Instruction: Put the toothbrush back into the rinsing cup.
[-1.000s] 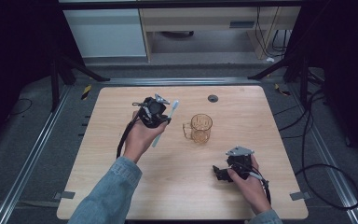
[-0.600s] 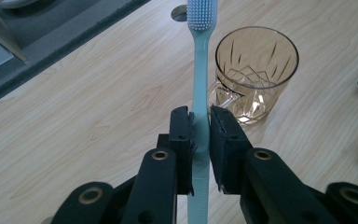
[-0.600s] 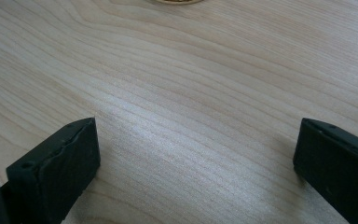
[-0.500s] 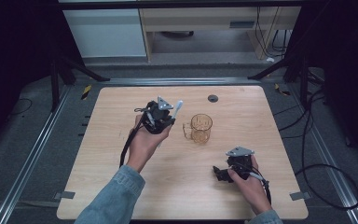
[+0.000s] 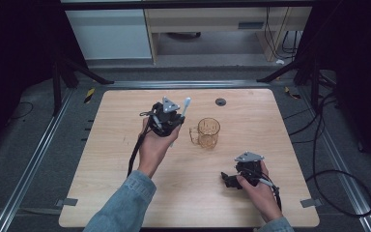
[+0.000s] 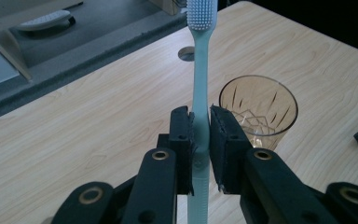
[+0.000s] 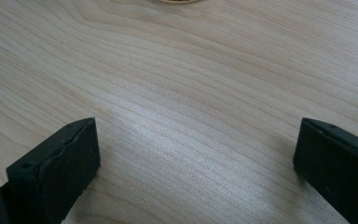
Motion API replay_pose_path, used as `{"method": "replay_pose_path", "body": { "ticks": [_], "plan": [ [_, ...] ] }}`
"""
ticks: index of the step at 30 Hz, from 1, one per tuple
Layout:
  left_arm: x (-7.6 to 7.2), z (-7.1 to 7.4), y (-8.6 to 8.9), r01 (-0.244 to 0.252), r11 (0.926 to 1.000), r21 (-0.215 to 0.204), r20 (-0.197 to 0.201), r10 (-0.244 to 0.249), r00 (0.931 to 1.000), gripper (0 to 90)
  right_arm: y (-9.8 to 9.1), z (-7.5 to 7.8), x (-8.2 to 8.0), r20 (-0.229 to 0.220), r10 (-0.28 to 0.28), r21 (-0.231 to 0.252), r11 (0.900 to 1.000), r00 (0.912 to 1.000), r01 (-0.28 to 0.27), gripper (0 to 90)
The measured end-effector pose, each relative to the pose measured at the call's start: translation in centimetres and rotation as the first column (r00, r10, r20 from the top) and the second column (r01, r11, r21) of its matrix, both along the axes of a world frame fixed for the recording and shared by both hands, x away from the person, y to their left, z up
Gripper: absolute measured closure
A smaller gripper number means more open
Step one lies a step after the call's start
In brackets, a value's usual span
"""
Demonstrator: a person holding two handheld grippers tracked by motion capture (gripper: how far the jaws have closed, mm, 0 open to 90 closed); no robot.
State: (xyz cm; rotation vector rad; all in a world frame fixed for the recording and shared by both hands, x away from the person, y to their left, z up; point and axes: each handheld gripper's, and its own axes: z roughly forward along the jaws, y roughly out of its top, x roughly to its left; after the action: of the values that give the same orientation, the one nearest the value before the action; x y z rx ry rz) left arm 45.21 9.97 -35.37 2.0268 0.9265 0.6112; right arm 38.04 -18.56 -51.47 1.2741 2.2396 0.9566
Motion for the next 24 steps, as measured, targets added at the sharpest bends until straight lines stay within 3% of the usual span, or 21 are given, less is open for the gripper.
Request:
{"method": "replay_pose_path", "body": {
  "ticks": [16, 21, 24],
  "plan": [
    [-0.17, 0.68, 0.0, -0.019, 0.9982, -0.057, 0.072, 0.023, 0.9972, 78.8, -0.14, 0.01, 0.0, -0.002, 0.007, 0.001, 1.0, 1.0, -0.007, 0.8],
    [0.02, 0.86, -0.23, -0.02, 0.995, -0.098, 0.112, 0.031, 0.9933, 78.8, -0.19, 0.06, -0.01, -0.009, 0.009, 0.007, 0.9999, 0.9999, -0.009, 0.7],
    [0.13, 0.82, -0.57, -0.026, 0.9944, -0.102, 0.14, 0.041, 0.9893, 78.8, -0.25, 0.05, 0.04, -0.007, 0.011, 0.006, 0.9999, 0.9999, -0.011, 0.7]
  ]
}}
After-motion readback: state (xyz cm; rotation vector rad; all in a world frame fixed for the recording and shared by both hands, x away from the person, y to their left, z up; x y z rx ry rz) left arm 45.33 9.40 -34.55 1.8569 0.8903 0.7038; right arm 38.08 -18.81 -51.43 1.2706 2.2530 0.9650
